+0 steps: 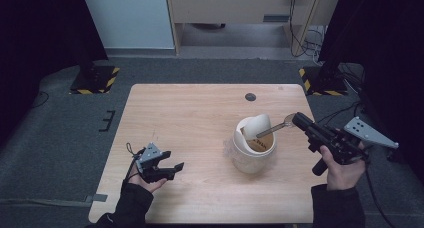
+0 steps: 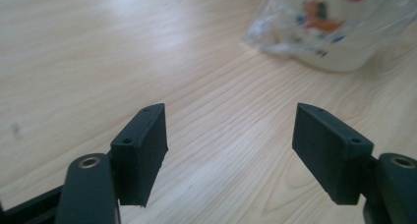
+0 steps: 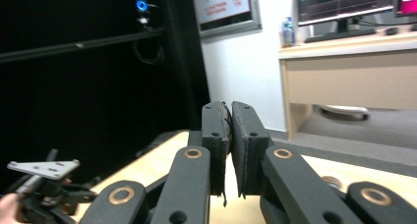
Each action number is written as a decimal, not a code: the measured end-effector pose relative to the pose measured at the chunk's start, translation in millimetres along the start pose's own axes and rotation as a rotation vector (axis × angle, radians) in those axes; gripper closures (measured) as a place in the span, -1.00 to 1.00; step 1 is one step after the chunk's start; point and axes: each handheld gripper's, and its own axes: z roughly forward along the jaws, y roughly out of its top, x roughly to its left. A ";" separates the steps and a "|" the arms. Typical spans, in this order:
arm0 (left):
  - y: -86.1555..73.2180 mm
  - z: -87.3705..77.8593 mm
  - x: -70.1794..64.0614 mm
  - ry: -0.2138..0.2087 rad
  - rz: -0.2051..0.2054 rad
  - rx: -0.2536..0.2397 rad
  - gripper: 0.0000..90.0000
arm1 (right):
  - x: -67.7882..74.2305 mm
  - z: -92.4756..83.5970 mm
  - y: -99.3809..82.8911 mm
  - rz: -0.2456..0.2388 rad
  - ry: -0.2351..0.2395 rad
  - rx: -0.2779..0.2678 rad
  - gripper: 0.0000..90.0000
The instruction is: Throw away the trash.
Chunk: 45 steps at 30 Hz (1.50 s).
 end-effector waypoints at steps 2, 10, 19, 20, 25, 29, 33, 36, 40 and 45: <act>-5.2 5.4 8.1 0.016 -0.010 0.045 -0.40 | -3.8 -0.4 -1.5 -0.012 -0.018 0.016 0.89; -12.6 14.7 19.0 0.060 -0.023 0.120 -0.49 | -9.5 2.1 -6.1 -0.040 -0.048 0.072 0.89; -13.6 18.0 19.0 0.055 -0.017 0.142 -0.54 | -10.4 10.4 -15.1 -0.074 -0.066 0.149 0.89; -13.7 18.5 18.6 0.055 -0.017 0.145 -0.54 | -10.5 11.5 -16.5 -0.080 -0.070 0.156 0.89; -14.3 20.3 17.7 0.051 -0.016 0.153 -0.55 | -10.9 17.0 -23.8 -0.089 -0.078 0.170 0.89; -14.7 21.8 17.3 0.046 -0.015 0.164 -0.55 | -10.3 25.0 -34.7 -0.099 -0.084 0.194 0.88; -14.8 22.3 17.0 0.044 -0.012 0.168 -0.56 | -9.2 29.1 -39.2 -0.102 -0.078 0.208 0.87; -15.0 22.8 17.0 0.043 -0.014 0.173 -0.56 | -7.9 33.7 -43.9 -0.095 -0.066 0.214 0.71; -15.0 22.8 16.8 0.043 -0.013 0.173 -0.56 | -9.1 35.9 -45.4 -0.087 -0.061 0.214 0.59; -15.5 23.4 17.2 0.044 -0.014 0.179 -0.56 | -18.9 26.6 -39.9 -0.047 -0.093 0.163 0.42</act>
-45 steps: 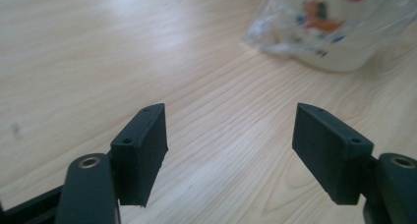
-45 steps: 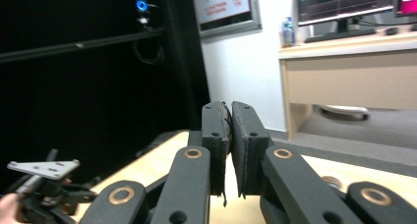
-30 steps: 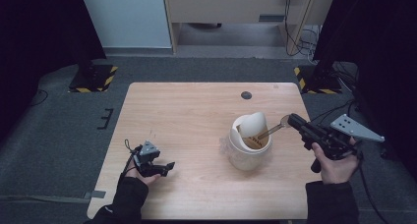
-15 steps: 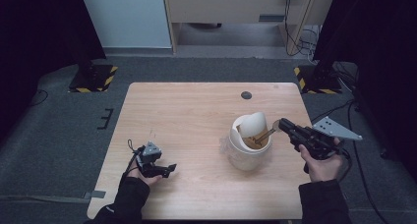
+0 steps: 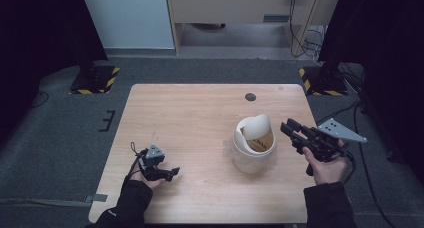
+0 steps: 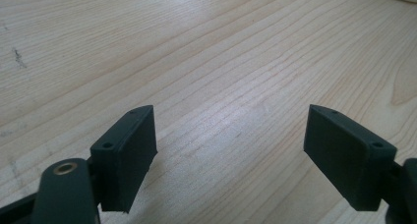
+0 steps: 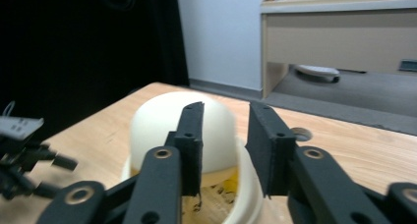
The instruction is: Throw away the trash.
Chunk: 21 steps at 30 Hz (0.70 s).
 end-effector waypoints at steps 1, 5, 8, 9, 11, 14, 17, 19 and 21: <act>-0.1 0.0 0.0 0.000 0.000 0.001 -0.56 | -3.1 -1.9 0.1 0.013 -0.012 -0.009 0.37; -0.4 0.4 0.8 0.004 -0.001 0.005 -0.58 | -17.6 -4.6 -5.2 0.040 -0.072 -0.023 0.02; -1.1 0.8 1.9 0.010 0.000 0.013 -0.60 | -29.2 0.0 -16.3 0.072 -0.117 0.009 -0.21; -1.3 0.8 2.2 0.011 0.001 0.014 -0.60 | -33.6 2.4 -21.4 0.082 -0.125 0.033 -0.23; -1.5 0.8 3.4 0.017 0.002 0.016 -0.61 | -42.3 7.7 -33.4 0.093 -0.142 0.071 -0.32; -2.5 0.6 6.8 0.034 0.001 0.018 -0.65 | -58.7 16.6 -59.7 0.097 -0.188 0.169 -0.48; -3.5 0.6 9.7 0.055 0.006 0.026 -0.68 | -69.4 20.5 -80.3 0.119 -0.218 0.244 -0.53; -4.3 0.4 12.2 0.066 0.002 0.031 -0.69 | -72.0 21.1 -85.3 0.122 -0.226 0.259 -0.54; -5.4 0.3 15.5 0.074 -0.009 0.031 -0.69 | -79.4 22.2 -98.4 0.120 -0.243 0.315 -0.56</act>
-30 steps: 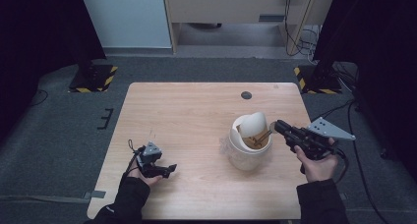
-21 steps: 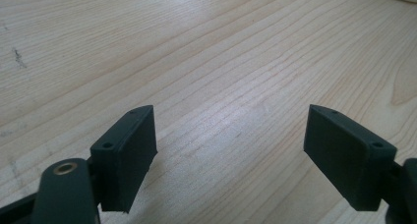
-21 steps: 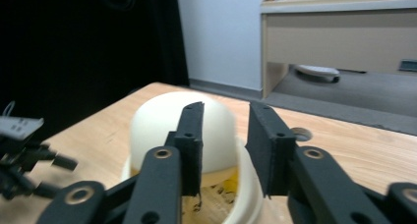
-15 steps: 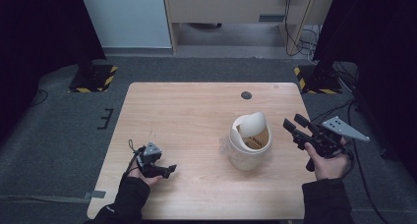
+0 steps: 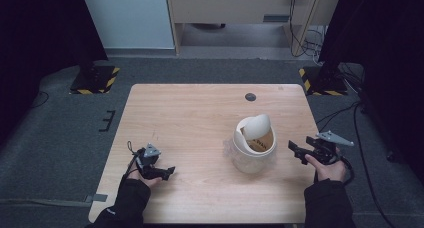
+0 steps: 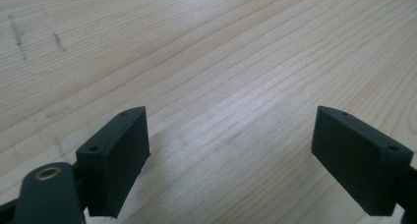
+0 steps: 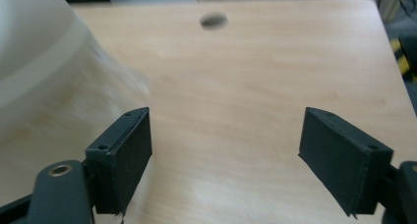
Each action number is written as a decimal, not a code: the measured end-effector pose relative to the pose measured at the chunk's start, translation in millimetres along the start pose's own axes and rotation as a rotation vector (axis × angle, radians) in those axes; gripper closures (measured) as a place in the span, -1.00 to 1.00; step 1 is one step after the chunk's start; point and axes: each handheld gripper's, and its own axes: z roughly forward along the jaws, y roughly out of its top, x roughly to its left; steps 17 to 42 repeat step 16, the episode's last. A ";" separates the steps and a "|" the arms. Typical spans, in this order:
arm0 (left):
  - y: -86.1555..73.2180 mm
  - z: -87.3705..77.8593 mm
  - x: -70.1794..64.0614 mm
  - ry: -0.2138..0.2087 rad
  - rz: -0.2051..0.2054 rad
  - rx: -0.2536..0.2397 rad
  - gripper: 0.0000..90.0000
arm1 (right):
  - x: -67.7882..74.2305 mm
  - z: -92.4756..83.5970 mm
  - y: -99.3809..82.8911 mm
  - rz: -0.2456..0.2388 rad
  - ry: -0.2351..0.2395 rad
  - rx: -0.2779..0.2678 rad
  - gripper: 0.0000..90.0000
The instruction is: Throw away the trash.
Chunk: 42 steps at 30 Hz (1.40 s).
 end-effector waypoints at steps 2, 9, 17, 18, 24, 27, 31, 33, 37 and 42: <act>-0.4 0.0 2.5 0.006 -0.005 -0.001 -0.70 | -6.7 4.4 -7.7 -0.018 -0.023 0.045 -0.58; -3.6 1.3 11.4 0.039 -0.023 0.019 -0.72 | -25.7 16.5 -27.3 -0.042 -0.070 0.150 -0.65; -6.1 3.2 16.2 0.070 -0.027 0.031 -0.77 | -36.7 18.6 -35.2 -0.046 -0.117 0.175 -0.73; -6.1 3.2 16.2 0.070 -0.027 0.031 -0.77 | -36.7 18.6 -35.2 -0.046 -0.117 0.175 -0.73; -6.1 3.2 16.2 0.070 -0.027 0.031 -0.77 | -36.7 18.6 -35.2 -0.046 -0.117 0.175 -0.73; -6.1 3.2 16.2 0.070 -0.027 0.031 -0.77 | -36.7 18.6 -35.2 -0.046 -0.117 0.175 -0.73; -6.1 3.2 16.2 0.070 -0.027 0.031 -0.77 | -36.7 18.6 -35.2 -0.046 -0.117 0.175 -0.73; -6.1 3.2 16.2 0.070 -0.027 0.031 -0.77 | -36.7 18.6 -35.2 -0.046 -0.117 0.175 -0.73; -6.1 3.2 16.2 0.070 -0.027 0.031 -0.77 | -36.7 18.6 -35.2 -0.046 -0.117 0.175 -0.73; -6.1 3.2 16.2 0.070 -0.027 0.031 -0.77 | -36.7 18.6 -35.2 -0.046 -0.117 0.175 -0.73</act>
